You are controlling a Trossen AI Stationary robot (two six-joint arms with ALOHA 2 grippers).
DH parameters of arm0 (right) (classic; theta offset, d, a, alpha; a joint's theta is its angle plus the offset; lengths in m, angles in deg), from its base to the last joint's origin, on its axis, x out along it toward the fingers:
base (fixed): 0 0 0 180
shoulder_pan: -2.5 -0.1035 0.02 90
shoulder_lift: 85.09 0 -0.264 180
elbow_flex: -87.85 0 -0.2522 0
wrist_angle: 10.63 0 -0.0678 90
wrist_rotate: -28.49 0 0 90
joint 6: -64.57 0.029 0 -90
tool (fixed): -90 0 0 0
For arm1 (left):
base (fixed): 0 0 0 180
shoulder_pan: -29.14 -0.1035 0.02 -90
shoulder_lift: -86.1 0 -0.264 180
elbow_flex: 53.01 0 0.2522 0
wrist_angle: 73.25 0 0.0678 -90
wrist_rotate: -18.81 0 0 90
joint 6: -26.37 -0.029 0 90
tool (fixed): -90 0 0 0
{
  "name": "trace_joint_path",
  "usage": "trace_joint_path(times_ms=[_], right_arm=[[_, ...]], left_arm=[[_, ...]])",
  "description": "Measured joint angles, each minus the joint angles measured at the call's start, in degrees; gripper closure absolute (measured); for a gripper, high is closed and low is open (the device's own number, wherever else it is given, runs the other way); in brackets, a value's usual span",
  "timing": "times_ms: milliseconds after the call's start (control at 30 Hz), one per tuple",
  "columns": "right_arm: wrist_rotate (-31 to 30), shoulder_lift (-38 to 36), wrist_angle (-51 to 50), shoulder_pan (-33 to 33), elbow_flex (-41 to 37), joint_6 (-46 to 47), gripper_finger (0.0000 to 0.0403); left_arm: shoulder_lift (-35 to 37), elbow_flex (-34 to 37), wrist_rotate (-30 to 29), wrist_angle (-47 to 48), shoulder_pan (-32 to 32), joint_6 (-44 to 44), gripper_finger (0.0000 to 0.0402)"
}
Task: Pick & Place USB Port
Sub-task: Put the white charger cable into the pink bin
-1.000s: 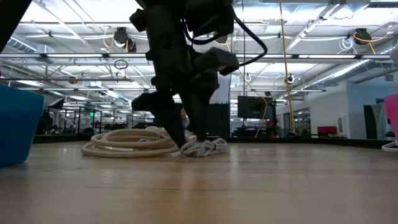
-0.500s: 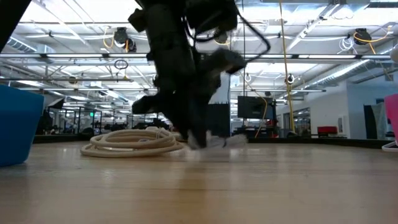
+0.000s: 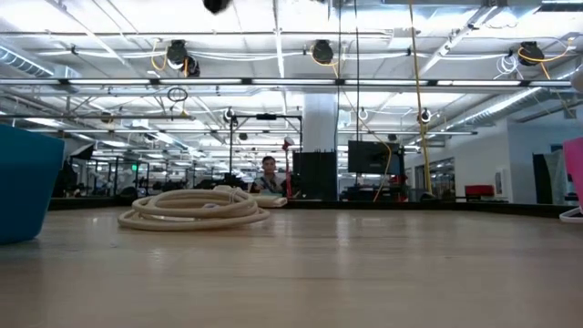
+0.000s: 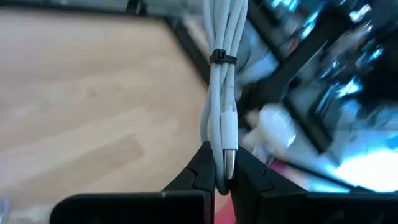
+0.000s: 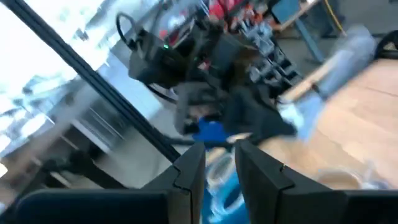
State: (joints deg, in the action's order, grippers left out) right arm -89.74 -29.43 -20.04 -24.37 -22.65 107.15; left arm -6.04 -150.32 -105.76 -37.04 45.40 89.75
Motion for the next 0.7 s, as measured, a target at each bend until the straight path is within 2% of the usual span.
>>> trace_joint_path(times_ms=[100,267,333,433,700], right_arm=[[0.3,0.0,8.4,1.6,-4.5,2.2,0.0318],[7.2,0.9,17.3,6.0,-9.0,8.1,0.0283],[9.0,1.6,22.1,7.2,-10.1,8.3,0.0267],[9.2,2.1,27.1,8.1,-10.1,5.9,0.0244],[10.5,2.2,27.8,10.0,-10.1,3.7,0.0223]], left_arm=[[2.8,0.0,-1.8,-2.3,1.0,-2.2,0.0382],[2.6,0.0,0.1,-15.8,2.6,-8.1,0.0382],[1.6,0.0,1.4,-20.0,2.7,-8.5,0.0382],[0.8,0.1,1.6,-20.3,3.1,-7.9,0.0382],[-1.5,0.0,3.3,-23.9,4.2,-6.6,0.0382]])
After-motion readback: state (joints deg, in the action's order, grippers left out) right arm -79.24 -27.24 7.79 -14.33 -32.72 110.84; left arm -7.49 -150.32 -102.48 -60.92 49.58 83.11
